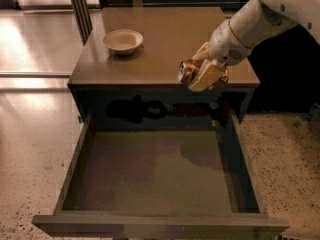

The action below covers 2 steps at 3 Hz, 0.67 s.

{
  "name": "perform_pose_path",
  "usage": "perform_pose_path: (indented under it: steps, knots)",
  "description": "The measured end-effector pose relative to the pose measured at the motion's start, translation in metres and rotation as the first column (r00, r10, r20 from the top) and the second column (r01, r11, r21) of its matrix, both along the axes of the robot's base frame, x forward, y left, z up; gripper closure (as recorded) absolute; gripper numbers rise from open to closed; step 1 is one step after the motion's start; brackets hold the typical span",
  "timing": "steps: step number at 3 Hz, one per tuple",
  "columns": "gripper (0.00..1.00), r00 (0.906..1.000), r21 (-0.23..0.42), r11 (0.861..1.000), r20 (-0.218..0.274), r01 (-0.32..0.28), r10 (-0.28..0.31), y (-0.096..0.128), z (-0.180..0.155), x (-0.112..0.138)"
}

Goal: Place orange can into top drawer

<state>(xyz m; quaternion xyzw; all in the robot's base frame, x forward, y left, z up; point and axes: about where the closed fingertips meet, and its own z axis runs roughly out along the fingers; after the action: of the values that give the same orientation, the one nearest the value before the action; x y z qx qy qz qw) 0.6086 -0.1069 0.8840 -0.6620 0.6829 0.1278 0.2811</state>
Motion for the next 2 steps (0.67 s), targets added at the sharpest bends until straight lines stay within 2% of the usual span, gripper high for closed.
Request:
perform_pose_path:
  steps: [1,2]
  knots:
    - [1.0,1.0,0.0,1.0,0.0,0.0,0.0,0.0,0.0,0.0]
    - [1.0,0.9994,0.011,1.0,-0.025,0.023,-0.023,-0.001,-0.023,-0.014]
